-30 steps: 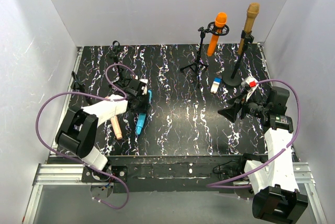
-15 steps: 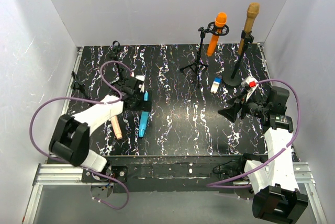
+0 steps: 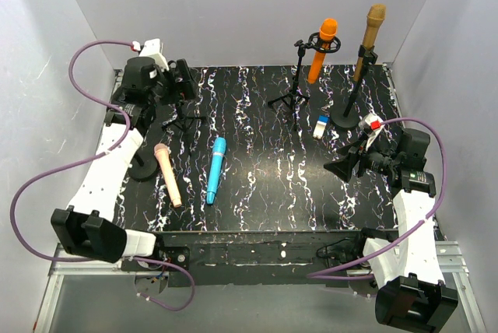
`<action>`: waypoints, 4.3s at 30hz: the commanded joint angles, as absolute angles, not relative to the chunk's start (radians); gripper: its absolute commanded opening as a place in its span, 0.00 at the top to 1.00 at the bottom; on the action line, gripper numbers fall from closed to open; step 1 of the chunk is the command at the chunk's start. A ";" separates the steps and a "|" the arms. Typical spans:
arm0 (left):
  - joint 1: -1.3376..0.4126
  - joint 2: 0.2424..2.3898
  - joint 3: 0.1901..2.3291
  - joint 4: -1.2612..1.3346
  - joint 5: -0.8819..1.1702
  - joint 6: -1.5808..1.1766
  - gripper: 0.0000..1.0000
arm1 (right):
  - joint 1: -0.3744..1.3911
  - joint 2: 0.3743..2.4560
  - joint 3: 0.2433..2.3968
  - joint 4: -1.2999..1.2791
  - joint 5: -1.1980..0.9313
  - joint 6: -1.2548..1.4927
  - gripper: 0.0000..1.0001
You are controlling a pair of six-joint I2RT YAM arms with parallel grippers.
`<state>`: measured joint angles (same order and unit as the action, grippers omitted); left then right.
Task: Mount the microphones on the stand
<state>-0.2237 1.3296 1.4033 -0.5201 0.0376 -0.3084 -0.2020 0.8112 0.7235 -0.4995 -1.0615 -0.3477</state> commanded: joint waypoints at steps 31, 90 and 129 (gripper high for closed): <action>-0.146 1.463 0.890 0.410 -0.032 -0.087 0.24 | -0.206 0.818 0.752 -0.497 -1.085 -0.362 0.18; -0.913 1.514 1.066 0.239 0.290 0.190 1.00 | -0.213 0.844 0.749 -0.494 -1.063 -0.367 0.18; -0.760 0.986 0.716 -0.178 -0.361 -0.423 0.02 | -0.224 0.839 0.742 -0.494 -1.060 -0.368 0.18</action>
